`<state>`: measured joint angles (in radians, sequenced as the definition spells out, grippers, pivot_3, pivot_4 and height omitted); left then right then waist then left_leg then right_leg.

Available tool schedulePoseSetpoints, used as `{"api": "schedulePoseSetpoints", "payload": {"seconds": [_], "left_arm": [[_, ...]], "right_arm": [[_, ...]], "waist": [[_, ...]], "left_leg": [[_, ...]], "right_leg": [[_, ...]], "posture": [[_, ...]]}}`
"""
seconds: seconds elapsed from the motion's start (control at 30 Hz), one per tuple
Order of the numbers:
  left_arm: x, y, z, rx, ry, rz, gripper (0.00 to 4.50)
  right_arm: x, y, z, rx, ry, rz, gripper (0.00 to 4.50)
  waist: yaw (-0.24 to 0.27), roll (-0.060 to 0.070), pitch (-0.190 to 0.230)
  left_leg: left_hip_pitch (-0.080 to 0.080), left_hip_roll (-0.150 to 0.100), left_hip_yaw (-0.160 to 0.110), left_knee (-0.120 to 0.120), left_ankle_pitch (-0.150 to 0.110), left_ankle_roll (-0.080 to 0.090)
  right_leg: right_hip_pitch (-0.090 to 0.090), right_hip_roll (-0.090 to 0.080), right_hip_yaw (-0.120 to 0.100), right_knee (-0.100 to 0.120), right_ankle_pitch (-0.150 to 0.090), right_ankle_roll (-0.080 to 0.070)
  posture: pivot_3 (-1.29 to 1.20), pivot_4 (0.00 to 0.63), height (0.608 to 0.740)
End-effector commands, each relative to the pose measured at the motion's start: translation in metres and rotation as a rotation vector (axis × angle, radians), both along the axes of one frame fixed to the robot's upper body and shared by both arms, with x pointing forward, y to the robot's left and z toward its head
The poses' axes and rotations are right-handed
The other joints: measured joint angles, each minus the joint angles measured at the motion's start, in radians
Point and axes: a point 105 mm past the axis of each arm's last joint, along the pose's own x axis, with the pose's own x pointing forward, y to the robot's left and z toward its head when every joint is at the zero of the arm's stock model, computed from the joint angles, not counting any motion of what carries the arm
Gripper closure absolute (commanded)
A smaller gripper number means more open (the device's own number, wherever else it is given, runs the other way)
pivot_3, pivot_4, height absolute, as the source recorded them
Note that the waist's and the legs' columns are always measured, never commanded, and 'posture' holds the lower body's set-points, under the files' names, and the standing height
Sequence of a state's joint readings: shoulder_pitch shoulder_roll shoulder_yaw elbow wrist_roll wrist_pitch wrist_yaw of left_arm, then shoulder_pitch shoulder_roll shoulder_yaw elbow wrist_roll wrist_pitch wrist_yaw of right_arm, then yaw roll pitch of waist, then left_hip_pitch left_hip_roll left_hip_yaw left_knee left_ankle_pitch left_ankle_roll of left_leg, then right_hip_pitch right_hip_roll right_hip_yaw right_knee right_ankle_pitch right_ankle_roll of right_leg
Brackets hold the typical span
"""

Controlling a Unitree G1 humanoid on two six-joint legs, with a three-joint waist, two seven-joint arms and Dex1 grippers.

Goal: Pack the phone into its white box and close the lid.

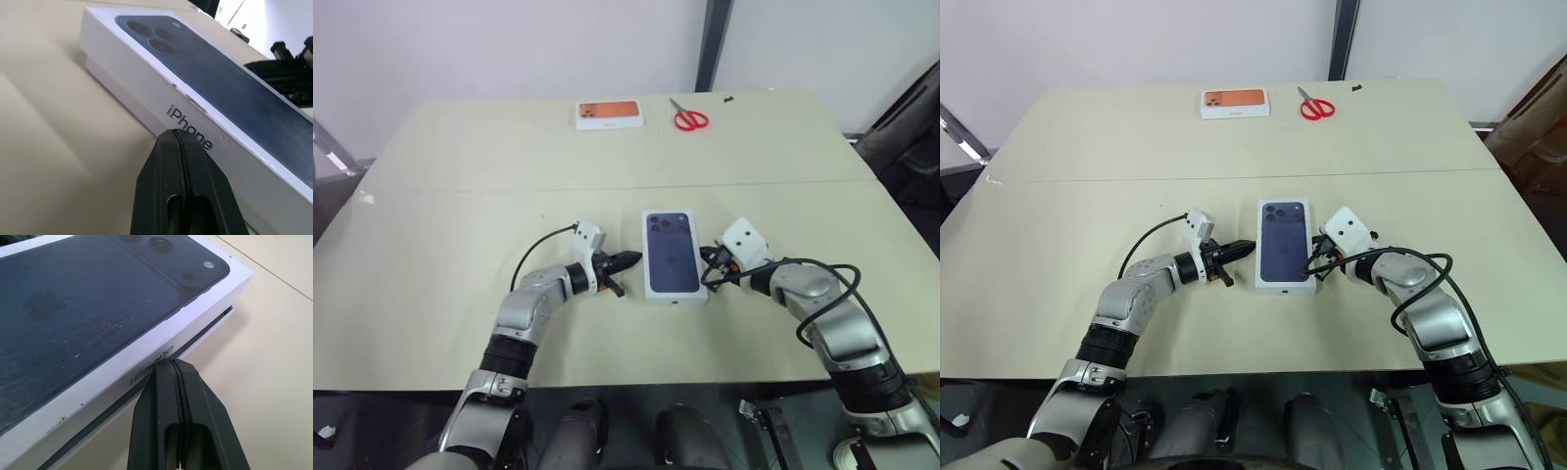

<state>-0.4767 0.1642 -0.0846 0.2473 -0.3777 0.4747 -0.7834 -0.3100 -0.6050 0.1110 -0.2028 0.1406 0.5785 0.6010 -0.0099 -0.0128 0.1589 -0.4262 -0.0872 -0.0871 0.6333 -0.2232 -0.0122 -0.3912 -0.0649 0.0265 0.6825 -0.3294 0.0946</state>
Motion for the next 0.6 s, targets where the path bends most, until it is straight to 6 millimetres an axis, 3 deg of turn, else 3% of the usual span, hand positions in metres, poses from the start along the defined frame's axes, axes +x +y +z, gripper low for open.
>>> {"api": "schedulePoseSetpoints", "payload": {"seconds": [0.03, 0.3, 0.6], "left_arm": [[-0.0028, -0.0111, 0.0164, -0.031, -0.051, -0.035, 4.5], [-0.0024, -0.0145, 0.0198, -0.011, -0.064, -0.068, 4.5], [-0.0049, -0.0047, 0.0135, -0.014, -0.045, -0.034, 4.5]], "right_arm": [[0.0013, 0.0056, 0.0112, 0.007, -0.04, 0.025, 4.47], [0.0014, 0.0021, 0.0093, -0.015, -0.042, 0.021, 4.47], [-0.001, 0.0051, 0.0095, -0.005, -0.037, 0.026, 4.47]], "waist": [[0.0, 0.0, 0.0], [-0.001, 0.0, 0.0], [-0.001, 0.0, 0.0]], "left_leg": [[0.0, 0.0, 0.0, 0.0, 0.0, 0.0], [0.0, 0.0, 0.0, 0.0, 0.0, 0.0], [0.0, 0.0, 0.0, 0.0, 0.0, 0.0]], "right_leg": [[0.0, 0.0, 0.0, 0.0, 0.0, 0.0], [0.0, 0.0, 0.0, 0.0, 0.0, 0.0], [0.0, 0.0, 0.0, 0.0, 0.0, 0.0]], "posture": [[0.0, 0.15, 0.734], [0.0, 0.15, 0.734], [0.0, 0.15, 0.734]]}}
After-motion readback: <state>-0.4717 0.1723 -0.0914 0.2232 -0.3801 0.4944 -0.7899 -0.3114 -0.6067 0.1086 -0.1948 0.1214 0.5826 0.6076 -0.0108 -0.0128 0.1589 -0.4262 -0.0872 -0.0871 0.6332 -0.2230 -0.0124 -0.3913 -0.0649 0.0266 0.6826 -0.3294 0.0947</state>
